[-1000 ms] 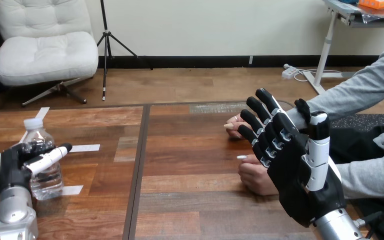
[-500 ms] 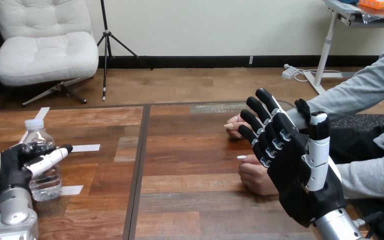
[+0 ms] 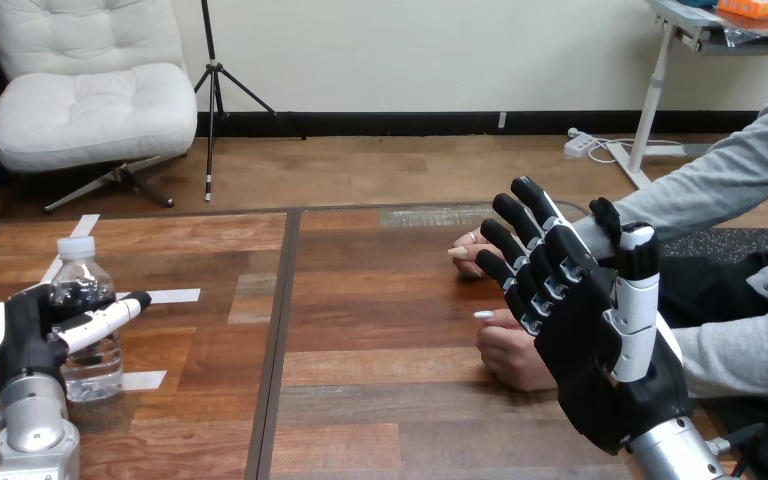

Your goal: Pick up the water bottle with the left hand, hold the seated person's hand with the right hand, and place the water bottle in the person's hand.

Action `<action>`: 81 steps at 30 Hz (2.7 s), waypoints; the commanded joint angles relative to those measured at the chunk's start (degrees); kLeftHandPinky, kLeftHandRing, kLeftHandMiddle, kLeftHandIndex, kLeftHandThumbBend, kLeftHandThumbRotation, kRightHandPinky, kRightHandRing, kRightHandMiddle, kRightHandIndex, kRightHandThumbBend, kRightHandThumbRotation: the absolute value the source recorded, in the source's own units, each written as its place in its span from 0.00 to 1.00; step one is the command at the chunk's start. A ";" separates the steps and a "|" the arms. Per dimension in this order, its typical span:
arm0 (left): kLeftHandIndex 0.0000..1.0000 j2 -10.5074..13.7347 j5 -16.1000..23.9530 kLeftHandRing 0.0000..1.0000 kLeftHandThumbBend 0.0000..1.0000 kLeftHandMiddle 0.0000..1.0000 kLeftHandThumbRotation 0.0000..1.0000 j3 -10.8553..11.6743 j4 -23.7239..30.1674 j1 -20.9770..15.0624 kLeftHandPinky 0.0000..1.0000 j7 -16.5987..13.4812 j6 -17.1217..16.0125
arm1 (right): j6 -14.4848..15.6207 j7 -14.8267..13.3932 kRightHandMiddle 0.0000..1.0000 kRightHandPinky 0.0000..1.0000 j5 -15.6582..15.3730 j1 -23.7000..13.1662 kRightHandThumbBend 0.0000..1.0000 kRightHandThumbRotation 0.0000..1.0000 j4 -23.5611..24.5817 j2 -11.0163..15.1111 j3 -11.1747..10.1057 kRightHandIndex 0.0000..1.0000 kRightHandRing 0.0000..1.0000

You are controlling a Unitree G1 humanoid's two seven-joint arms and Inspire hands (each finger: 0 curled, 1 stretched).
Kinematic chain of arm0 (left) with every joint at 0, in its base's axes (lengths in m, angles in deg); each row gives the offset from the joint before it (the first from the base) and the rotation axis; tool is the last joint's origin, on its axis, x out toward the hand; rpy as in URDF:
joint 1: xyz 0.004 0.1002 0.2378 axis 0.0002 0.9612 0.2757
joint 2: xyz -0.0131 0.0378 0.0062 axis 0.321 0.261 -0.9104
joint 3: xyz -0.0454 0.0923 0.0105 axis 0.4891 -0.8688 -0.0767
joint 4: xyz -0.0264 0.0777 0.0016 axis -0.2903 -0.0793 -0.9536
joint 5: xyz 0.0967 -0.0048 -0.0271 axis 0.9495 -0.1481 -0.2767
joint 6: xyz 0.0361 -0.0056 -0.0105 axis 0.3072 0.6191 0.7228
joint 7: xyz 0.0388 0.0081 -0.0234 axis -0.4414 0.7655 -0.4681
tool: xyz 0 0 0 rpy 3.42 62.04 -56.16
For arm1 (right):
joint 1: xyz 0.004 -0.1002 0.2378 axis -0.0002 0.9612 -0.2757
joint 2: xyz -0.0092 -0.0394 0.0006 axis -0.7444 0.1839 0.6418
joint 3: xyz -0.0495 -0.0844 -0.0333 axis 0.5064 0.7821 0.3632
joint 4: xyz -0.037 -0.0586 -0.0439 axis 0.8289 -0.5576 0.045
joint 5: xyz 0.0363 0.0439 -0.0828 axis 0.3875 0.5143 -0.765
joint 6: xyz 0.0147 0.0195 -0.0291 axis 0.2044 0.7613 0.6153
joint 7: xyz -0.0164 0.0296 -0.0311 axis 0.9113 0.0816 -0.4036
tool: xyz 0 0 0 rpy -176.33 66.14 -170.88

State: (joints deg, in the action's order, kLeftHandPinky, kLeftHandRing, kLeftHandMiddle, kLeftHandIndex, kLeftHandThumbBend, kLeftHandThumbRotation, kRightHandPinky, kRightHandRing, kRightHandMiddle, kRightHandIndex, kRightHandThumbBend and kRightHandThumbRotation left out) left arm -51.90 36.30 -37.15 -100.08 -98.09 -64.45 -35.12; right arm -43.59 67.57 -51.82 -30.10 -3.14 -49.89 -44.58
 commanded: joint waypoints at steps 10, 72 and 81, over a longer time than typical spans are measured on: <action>0.47 0.90 1.82 0.44 0.75 0.47 0.00 -0.88 2.78 -1.36 0.39 -2.32 -5.18 | -0.56 -0.19 1.00 1.00 0.47 -1.94 0.89 1.00 1.94 -0.37 -0.29 1.00 1.00; 0.42 -6.69 -3.28 0.38 0.77 0.42 0.00 -0.33 47.79 15.88 0.34 4.57 -4.36 | -21.86 -1.77 0.95 0.95 -22.16 -20.40 0.88 1.00 -26.72 11.90 -4.09 0.95 0.95; 0.41 -7.79 -4.51 0.38 0.76 0.42 0.00 -0.21 53.11 18.08 0.33 5.84 -2.17 | -27.61 -2.62 0.95 0.95 -25.24 -24.73 0.73 1.00 -35.64 15.66 -4.37 0.94 0.96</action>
State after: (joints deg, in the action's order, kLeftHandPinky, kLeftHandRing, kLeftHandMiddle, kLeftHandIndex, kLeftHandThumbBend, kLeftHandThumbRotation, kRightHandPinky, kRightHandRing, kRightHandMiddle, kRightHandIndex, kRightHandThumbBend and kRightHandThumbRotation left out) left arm -59.41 33.83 -37.03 -63.90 -77.54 -60.19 -37.95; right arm -60.72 67.63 -72.89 -41.10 -29.46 -39.23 -46.49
